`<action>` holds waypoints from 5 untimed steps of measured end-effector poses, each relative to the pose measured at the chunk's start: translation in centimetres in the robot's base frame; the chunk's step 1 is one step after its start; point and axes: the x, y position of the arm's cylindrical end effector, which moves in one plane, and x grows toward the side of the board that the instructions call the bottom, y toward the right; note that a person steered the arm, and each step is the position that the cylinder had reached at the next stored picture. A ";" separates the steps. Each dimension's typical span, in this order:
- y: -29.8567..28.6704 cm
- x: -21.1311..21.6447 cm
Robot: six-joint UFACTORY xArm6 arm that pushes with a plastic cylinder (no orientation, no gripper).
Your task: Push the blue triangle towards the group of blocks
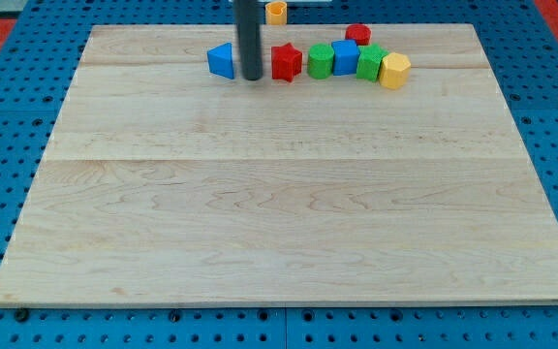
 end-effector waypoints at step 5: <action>-13.8 -1.2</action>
